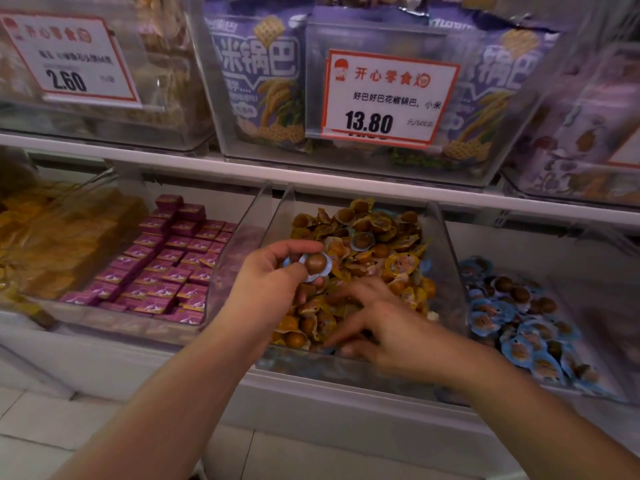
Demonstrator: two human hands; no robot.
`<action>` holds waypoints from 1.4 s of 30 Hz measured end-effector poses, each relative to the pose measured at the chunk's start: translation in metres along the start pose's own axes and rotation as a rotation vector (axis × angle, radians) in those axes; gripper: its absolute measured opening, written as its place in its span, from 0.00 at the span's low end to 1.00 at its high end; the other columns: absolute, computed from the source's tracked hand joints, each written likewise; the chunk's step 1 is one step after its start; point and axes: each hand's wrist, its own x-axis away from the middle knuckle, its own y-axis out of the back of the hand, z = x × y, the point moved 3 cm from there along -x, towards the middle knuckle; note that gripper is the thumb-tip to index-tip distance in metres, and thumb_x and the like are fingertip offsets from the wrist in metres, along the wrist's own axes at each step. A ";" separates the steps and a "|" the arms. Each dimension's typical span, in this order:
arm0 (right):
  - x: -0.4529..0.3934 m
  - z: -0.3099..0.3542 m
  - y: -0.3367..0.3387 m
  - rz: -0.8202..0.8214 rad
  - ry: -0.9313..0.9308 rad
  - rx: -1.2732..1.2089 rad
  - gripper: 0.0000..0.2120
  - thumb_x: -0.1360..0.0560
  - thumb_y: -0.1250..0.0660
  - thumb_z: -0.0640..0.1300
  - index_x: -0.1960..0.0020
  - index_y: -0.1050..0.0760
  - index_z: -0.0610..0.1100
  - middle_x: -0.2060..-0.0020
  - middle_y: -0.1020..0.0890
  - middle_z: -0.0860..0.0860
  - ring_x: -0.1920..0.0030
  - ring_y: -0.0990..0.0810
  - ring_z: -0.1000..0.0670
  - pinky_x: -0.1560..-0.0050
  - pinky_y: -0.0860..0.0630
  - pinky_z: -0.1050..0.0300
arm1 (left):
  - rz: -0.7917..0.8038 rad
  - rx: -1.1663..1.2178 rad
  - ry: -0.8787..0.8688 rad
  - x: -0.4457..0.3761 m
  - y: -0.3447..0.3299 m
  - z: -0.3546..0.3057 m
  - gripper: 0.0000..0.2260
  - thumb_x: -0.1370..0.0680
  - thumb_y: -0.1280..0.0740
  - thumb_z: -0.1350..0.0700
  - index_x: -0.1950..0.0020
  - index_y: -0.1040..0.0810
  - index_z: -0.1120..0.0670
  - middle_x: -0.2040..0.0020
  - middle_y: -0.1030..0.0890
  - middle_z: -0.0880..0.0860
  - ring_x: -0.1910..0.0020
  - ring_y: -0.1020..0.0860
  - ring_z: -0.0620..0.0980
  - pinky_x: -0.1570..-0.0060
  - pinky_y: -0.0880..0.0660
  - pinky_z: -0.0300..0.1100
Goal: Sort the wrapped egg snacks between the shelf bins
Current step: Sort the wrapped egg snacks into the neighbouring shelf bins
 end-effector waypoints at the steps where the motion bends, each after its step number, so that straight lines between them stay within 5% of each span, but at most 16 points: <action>1: -0.002 0.002 -0.003 0.042 0.023 0.041 0.12 0.25 0.28 0.50 0.44 0.18 0.62 0.28 0.35 0.59 0.28 0.44 0.53 0.26 0.42 0.52 | -0.004 -0.006 0.006 0.000 -0.001 0.001 0.13 0.23 0.34 0.67 0.51 0.15 0.52 0.53 0.14 0.54 0.61 0.18 0.49 0.70 0.28 0.38; 9: -0.025 0.009 -0.007 0.053 0.076 0.186 0.14 0.27 0.29 0.58 0.42 0.19 0.62 0.22 0.52 0.58 0.22 0.58 0.49 0.23 0.45 0.46 | 0.002 0.035 0.051 -0.001 0.000 0.005 0.07 0.23 0.31 0.62 0.49 0.15 0.55 0.51 0.15 0.58 0.61 0.18 0.48 0.68 0.29 0.42; 15: -0.020 0.008 -0.009 -0.153 0.029 -0.146 0.09 0.26 0.28 0.55 0.48 0.14 0.54 0.26 0.37 0.56 0.26 0.45 0.52 0.24 0.43 0.49 | -0.019 0.070 0.008 -0.009 0.001 0.010 0.05 0.24 0.29 0.60 0.50 0.15 0.52 0.54 0.17 0.66 0.66 0.28 0.54 0.69 0.29 0.41; 19: 0.000 -0.005 0.007 -0.375 -0.139 -0.359 0.02 0.26 0.28 0.52 0.55 0.16 0.58 0.37 0.25 0.62 0.33 0.30 0.60 0.30 0.33 0.54 | -0.151 -0.002 -0.106 -0.012 -0.004 0.011 0.05 0.24 0.28 0.56 0.49 0.17 0.48 0.56 0.14 0.53 0.68 0.23 0.48 0.65 0.25 0.43; 21: 0.011 -0.010 0.018 -0.539 -0.292 -0.571 0.01 0.25 0.28 0.50 0.54 0.17 0.56 0.46 0.17 0.58 0.42 0.21 0.59 0.37 0.24 0.54 | -0.192 -0.112 -0.223 -0.008 -0.013 0.007 0.06 0.23 0.28 0.54 0.47 0.18 0.46 0.55 0.15 0.46 0.63 0.19 0.41 0.62 0.24 0.37; 24: 0.017 -0.006 0.018 -0.518 -0.409 -1.422 0.12 0.21 0.34 0.44 0.43 0.21 0.38 0.48 0.15 0.43 0.45 0.16 0.43 0.43 0.19 0.44 | -0.155 -0.304 -0.439 0.006 -0.037 -0.001 0.11 0.21 0.31 0.56 0.41 0.22 0.43 0.50 0.18 0.37 0.53 0.20 0.35 0.57 0.27 0.26; 27: 0.022 0.015 0.025 -0.407 -0.337 -1.868 0.21 0.24 0.39 0.47 0.38 0.23 0.35 0.53 0.16 0.40 0.50 0.16 0.42 0.44 0.20 0.45 | -0.088 -0.474 -0.624 0.025 -0.064 -0.004 0.16 0.21 0.35 0.57 0.37 0.28 0.40 0.46 0.23 0.37 0.45 0.23 0.39 0.48 0.25 0.37; 32: 0.034 0.022 0.036 -0.472 -0.381 -1.814 0.16 0.21 0.35 0.52 0.39 0.19 0.44 0.45 0.15 0.45 0.44 0.16 0.49 0.38 0.23 0.52 | -0.025 -0.895 -0.833 0.037 -0.098 -0.002 0.24 0.22 0.42 0.48 0.27 0.34 0.55 0.33 0.29 0.50 0.30 0.34 0.52 0.30 0.37 0.59; 35: 0.049 0.004 0.048 -0.583 -0.425 -1.596 0.09 0.21 0.35 0.40 0.44 0.19 0.41 0.52 0.15 0.43 0.52 0.15 0.48 0.48 0.21 0.53 | 0.267 -0.634 -0.607 0.033 -0.110 -0.002 0.32 0.24 0.40 0.42 0.22 0.42 0.49 0.26 0.35 0.44 0.25 0.39 0.42 0.27 0.41 0.40; 38: 0.080 -0.025 0.067 -0.744 -0.468 -1.527 0.08 0.23 0.34 0.35 0.45 0.21 0.37 0.56 0.16 0.41 0.62 0.17 0.49 0.68 0.24 0.58 | 0.420 -0.051 -0.163 0.021 -0.117 -0.003 0.29 0.32 0.33 0.37 0.31 0.29 0.38 0.32 0.26 0.36 0.30 0.30 0.37 0.35 0.32 0.36; 40: 0.101 -0.051 0.078 -0.858 -0.495 -1.536 0.06 0.22 0.34 0.35 0.46 0.21 0.37 0.57 0.15 0.41 0.66 0.16 0.49 0.74 0.26 0.61 | 0.438 -0.037 -0.114 0.006 -0.119 -0.004 0.23 0.31 0.33 0.37 0.36 0.23 0.38 0.38 0.21 0.36 0.37 0.24 0.36 0.39 0.28 0.34; 42: 0.112 -0.084 0.088 -0.981 -0.519 -1.527 0.05 0.22 0.35 0.35 0.49 0.22 0.39 0.58 0.15 0.42 0.63 0.15 0.48 0.69 0.20 0.58 | 0.346 -0.344 -0.264 -0.015 -0.114 -0.005 0.17 0.26 0.34 0.42 0.39 0.20 0.42 0.47 0.16 0.38 0.48 0.19 0.36 0.51 0.25 0.28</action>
